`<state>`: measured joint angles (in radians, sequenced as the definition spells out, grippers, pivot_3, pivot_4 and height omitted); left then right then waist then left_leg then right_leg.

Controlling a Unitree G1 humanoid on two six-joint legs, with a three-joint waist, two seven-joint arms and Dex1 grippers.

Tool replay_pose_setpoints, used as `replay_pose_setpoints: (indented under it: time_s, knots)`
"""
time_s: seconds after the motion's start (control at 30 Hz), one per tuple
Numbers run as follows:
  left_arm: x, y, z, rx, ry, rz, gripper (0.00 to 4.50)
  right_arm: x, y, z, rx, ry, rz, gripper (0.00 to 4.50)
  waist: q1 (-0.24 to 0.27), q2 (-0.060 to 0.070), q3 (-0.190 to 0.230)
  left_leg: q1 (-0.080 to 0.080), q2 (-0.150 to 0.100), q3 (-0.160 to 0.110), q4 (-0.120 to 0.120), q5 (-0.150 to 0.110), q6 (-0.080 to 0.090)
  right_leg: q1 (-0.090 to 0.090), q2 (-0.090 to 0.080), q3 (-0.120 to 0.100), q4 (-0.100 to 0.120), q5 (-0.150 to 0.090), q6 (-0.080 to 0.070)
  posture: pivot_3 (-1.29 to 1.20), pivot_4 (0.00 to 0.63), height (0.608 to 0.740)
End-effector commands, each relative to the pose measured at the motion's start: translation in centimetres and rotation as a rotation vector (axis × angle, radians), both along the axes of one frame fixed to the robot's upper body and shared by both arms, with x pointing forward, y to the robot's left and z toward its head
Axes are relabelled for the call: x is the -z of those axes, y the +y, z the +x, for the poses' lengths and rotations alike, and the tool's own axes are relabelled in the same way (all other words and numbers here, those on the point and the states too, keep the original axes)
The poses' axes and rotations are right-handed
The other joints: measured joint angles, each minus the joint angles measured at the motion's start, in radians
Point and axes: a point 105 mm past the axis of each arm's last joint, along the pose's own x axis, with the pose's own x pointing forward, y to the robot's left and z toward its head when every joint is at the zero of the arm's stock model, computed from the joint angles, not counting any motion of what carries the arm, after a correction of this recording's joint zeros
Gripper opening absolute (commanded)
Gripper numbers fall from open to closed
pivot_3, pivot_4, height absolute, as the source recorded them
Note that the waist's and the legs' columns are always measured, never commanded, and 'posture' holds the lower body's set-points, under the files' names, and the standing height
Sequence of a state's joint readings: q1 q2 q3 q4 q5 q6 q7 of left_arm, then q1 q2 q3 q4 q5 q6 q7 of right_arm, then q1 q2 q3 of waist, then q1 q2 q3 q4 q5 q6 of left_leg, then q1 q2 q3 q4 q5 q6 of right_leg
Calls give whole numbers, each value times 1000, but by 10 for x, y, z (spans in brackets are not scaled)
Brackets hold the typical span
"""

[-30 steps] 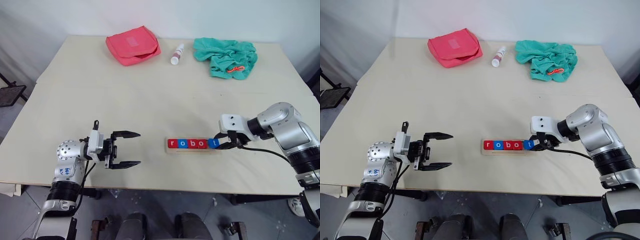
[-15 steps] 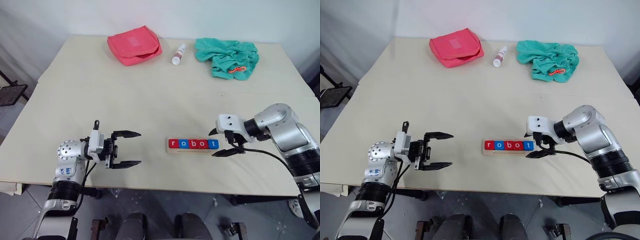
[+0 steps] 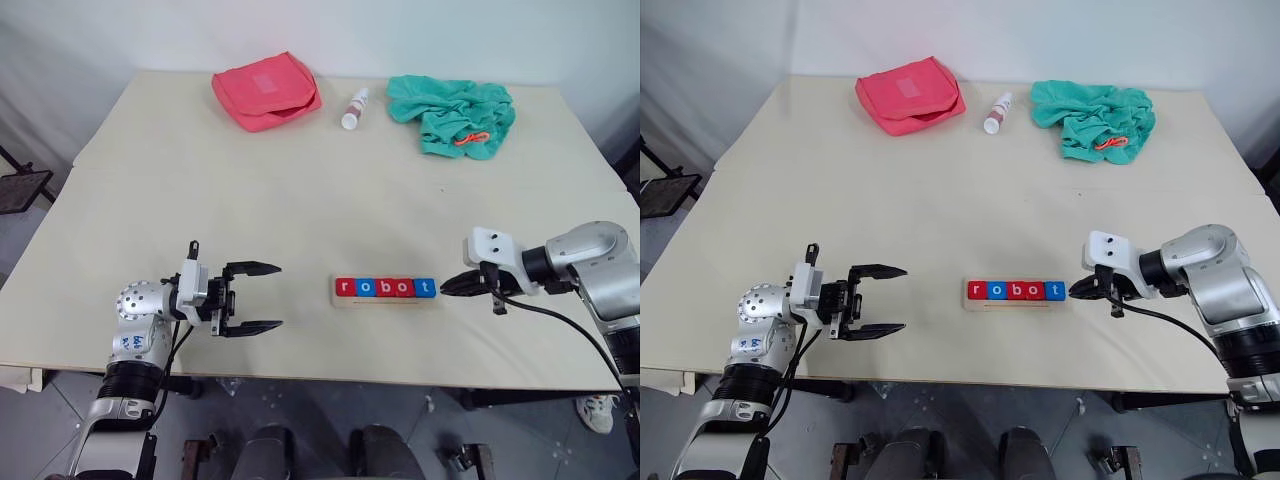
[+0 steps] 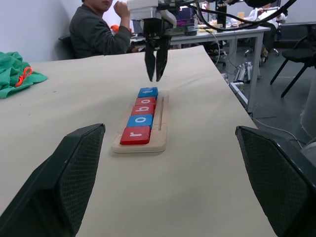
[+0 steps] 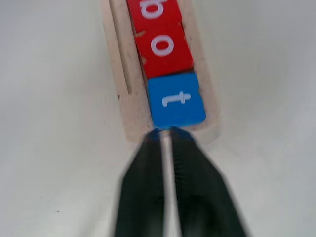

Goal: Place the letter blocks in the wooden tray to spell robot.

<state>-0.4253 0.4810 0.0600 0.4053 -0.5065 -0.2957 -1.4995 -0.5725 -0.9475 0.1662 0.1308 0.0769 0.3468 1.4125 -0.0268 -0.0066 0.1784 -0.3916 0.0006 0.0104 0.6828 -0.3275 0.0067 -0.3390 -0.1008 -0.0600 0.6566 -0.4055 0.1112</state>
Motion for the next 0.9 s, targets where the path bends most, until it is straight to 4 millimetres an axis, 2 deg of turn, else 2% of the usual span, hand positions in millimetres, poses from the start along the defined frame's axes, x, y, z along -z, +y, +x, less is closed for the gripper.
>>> replay_pose_setpoints:
  time_s: [0.03, 0.3, 0.47, 0.7, 0.83, 0.9]
  knots:
    - [-6, 0, -1, 16, -36, 0, 4500, -2, 3, 1, -6, -25, 6, 37, 1, 0, 0, 0, 0, 0, 0, 0, 0, 0, 0, 0, 0, 0, 0, 0, 150, 740]
    - [-6, 0, -1, 13, -36, 4, 4500, 0, 15, 6, -18, -28, 30, 37, 1, 0, 0, 0, 0, 0, 0, 0, 0, 0, 0, 0, 0, 0, 0, 0, 150, 740]
    - [-6, 0, -1, 13, -37, 3, 4500, -1, 12, 8, -1, -40, 28, 37, 1, 0, 0, 0, 0, 0, 0, 0, 0, 0, 0, 0, 0, 0, 0, 0, 150, 740]
    - [-6, 2, 0, -24, -42, -2, 4500, -22, -1, 10, 73, -140, 125, 37, 2, 0, 0, 0, 0, 0, 0, 0, 0, 0, 0, 0, 0, 0, 0, 0, 150, 740]
    - [-7, 2, 5, -96, -73, -9, 4500, -33, -10, -13, 20, -215, 333, 880, 14, 0, 0, 0, 0, -2, -1, 0, 0, 1, 0, -1, 0, 0, 1, 0, 150, 740]
    - [-7, 2, 5, -119, -80, -15, 4500, -28, -16, -22, 8, -208, 365, 1556, 23, 0, 0, 0, 0, -2, -1, 0, 0, 1, 0, -2, -1, 1, 1, 0, 150, 740]
